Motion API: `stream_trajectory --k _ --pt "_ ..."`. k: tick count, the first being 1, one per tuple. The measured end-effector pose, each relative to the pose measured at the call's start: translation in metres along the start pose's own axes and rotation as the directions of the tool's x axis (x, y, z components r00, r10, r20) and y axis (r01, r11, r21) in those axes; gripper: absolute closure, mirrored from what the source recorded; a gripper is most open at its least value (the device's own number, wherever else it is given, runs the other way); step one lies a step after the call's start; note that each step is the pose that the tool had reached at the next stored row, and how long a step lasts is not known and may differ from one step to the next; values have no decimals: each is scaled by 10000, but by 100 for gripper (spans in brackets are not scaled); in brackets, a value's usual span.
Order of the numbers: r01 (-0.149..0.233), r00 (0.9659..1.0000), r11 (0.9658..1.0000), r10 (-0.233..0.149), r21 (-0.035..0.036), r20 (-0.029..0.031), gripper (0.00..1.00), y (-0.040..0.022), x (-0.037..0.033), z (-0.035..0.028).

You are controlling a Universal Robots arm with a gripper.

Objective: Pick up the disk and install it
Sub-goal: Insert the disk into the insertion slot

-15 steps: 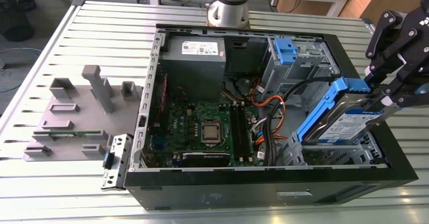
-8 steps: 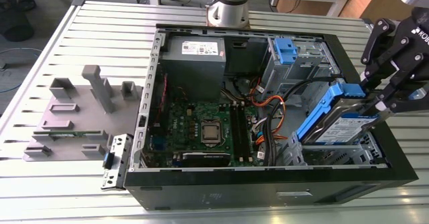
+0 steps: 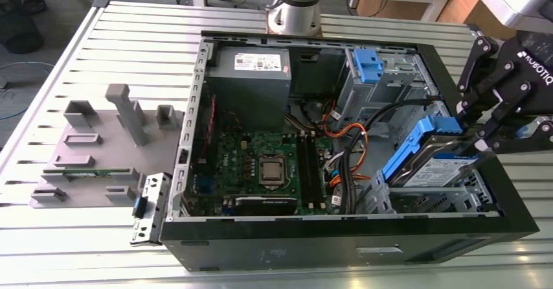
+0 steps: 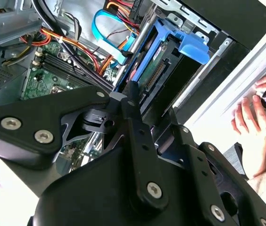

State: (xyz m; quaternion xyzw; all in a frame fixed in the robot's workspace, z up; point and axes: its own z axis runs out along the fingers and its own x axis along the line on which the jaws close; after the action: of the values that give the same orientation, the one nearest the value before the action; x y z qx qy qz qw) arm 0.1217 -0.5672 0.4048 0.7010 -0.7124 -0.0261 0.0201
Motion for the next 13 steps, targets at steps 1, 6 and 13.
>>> stream_trajectory --k 1,6,13 --pt "0 10000 10000 0 0 0 65 -1 0 18" --pt "0 10000 10000 0 0 0 65 -9 1 158" --pt "0 10000 10000 0 0 0 65 -17 2 285"
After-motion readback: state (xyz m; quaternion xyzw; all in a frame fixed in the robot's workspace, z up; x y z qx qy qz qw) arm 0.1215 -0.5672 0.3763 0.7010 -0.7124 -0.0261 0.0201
